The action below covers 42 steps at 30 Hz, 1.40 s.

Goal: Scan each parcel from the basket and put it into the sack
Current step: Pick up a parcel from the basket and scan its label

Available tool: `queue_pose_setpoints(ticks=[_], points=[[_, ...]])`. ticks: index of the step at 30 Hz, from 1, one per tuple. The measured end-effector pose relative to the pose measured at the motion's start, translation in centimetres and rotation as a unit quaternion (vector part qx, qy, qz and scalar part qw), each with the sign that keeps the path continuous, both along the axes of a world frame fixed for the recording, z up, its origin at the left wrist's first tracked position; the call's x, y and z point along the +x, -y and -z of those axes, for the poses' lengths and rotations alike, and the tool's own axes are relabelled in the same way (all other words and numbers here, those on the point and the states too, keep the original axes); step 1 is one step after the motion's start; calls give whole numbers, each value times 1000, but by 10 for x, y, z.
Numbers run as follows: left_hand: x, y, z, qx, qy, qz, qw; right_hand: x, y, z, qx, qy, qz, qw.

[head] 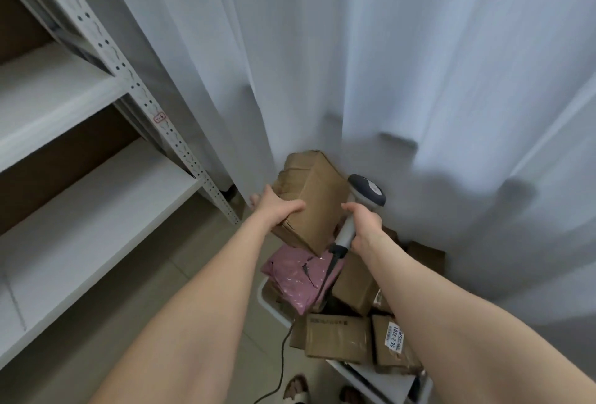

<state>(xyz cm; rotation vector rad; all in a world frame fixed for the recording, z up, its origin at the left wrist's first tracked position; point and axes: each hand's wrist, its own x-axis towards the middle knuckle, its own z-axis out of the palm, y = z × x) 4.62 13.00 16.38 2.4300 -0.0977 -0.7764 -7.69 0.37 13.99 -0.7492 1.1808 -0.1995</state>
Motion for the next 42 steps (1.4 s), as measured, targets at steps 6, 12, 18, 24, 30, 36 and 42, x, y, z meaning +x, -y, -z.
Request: queue_pose_setpoints(ticks=[6,12,18,24,30,36,42], points=[[-4,-32,-48,52,58,39,996,20,-28,-41,39,89,-50,994],[12,-64,-81,-154,-27,-39,987,36,-67,-54,41,112,-57,991],[24,-98,-99,-239,-32,-67,968,36,-103,-69,-3,55,-48,997],[20,-128,-107,-203,-92,-86,971,44,-112,-60,18,55,-47,997],[25,-144,-106,-217,-133,-150,955,50,-118,-77,3,73,-33,997],[31,-155,-115,-321,-248,-171,898,51,-120,-90,-72,60,-27,995],[30,-163,-115,-319,-295,-150,888,49,-125,-97,-87,68,-39,993]])
